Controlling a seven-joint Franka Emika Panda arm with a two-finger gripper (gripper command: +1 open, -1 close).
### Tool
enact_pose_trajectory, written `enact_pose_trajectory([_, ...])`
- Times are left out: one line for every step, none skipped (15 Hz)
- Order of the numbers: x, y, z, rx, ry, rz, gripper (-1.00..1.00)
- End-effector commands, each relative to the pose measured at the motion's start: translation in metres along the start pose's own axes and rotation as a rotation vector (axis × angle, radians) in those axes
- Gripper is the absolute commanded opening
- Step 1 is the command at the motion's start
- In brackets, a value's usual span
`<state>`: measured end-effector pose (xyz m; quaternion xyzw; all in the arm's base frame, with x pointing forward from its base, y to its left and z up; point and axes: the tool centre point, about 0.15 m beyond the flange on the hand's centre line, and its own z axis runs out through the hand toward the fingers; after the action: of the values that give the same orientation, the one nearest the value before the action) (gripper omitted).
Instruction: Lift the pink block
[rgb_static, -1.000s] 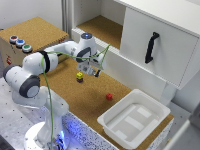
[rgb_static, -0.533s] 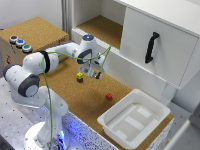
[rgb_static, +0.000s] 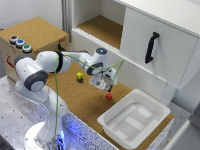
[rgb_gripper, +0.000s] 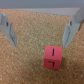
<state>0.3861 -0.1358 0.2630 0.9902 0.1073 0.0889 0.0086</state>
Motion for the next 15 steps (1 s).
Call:
enact_pose_trajectory([-0.008,0.008,0.042,-0.025,-0.003,-0.029,1.0])
enact_pose_trajectory([-0.011,0.009,0.049,-0.021,-0.004,-0.016,1.0])
enact_pose_trajectory([-0.01,0.009,0.054,-0.007,-0.006,-0.011,1.0])
enact_pose_trajectory([-0.007,0.01,0.055,-0.005,0.006,-0.009,1.0])
enact_pose_trajectory([-0.003,0.012,0.058,0.009,0.008,-0.002,1.0])
enact_pose_trajectory([0.0,0.014,0.06,0.008,0.008,0.004,1.0])
enact_pose_trajectory([0.001,0.016,0.06,0.004,0.011,0.005,1.0])
enact_pose_trajectory([0.0,0.017,0.06,0.004,0.011,0.004,1.0])
enact_pose_trajectory([-0.003,0.017,0.061,-0.003,0.009,0.004,1.0])
enact_pose_trajectory([-0.005,0.018,0.061,-0.003,0.008,0.016,1.0])
enact_pose_trajectory([-0.007,0.018,0.061,0.0,0.005,0.024,1.0])
enact_pose_trajectory([-0.009,0.019,0.06,0.013,0.003,0.049,-1.0])
enact_pose_trajectory([-0.009,0.018,0.061,0.028,-0.005,0.068,-1.0])
enact_pose_trajectory([-0.009,0.014,0.06,0.032,-0.007,0.076,-1.0])
enact_pose_trajectory([-0.009,0.012,0.061,0.042,-0.016,0.089,-1.0])
